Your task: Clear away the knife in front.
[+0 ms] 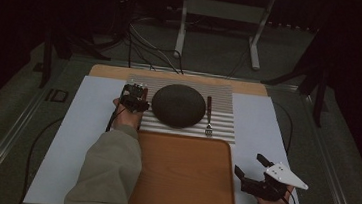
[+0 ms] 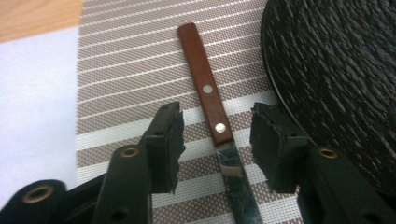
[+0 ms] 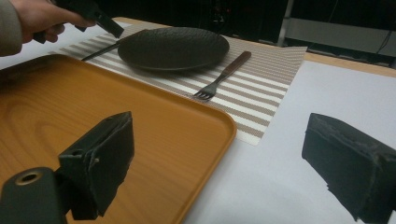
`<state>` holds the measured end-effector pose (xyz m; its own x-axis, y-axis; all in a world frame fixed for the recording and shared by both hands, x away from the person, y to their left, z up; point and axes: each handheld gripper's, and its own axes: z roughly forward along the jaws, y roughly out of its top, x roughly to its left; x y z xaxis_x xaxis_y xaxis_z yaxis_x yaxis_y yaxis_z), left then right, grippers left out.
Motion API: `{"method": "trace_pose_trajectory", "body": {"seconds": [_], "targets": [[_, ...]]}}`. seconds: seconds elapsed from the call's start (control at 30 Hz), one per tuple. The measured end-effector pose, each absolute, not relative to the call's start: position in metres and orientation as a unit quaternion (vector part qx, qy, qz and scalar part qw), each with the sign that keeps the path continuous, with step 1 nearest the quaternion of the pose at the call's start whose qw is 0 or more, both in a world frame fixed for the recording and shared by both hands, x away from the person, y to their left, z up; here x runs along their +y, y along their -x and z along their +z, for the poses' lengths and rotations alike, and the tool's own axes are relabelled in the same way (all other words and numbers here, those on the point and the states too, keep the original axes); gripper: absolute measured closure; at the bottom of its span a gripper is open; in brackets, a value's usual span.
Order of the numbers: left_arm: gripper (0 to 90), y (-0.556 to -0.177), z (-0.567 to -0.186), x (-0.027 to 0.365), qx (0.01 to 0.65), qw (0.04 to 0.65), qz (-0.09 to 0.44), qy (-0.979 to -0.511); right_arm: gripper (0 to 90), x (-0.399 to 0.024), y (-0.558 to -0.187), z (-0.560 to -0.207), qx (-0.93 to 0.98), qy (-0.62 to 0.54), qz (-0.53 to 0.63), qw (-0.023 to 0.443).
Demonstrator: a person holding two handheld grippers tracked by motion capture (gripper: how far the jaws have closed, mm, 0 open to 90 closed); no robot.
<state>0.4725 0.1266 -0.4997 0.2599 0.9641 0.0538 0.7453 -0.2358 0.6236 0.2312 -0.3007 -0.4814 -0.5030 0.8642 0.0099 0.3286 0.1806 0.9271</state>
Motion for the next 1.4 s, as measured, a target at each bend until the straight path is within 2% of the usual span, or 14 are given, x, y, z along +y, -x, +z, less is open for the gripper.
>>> {"method": "trace_pose_trajectory", "body": {"seconds": [0.23,0.77,1.4], "targets": [[65.0,-0.476,-0.507,0.125,0.573,0.243,0.206,-0.755,9.4,-0.302,-0.231,-0.481,0.716,-0.416,0.488,0.275],[78.7,-0.478,-0.512,0.125,0.575,0.244,0.187,-0.758,9.4,-0.302,-0.231,-0.481,0.718,-0.417,0.486,0.274],[78.8,-0.47,-0.487,0.141,0.574,0.256,0.207,-0.75,9.4,-0.302,-0.23,-0.482,0.718,-0.418,0.484,0.274]]}}
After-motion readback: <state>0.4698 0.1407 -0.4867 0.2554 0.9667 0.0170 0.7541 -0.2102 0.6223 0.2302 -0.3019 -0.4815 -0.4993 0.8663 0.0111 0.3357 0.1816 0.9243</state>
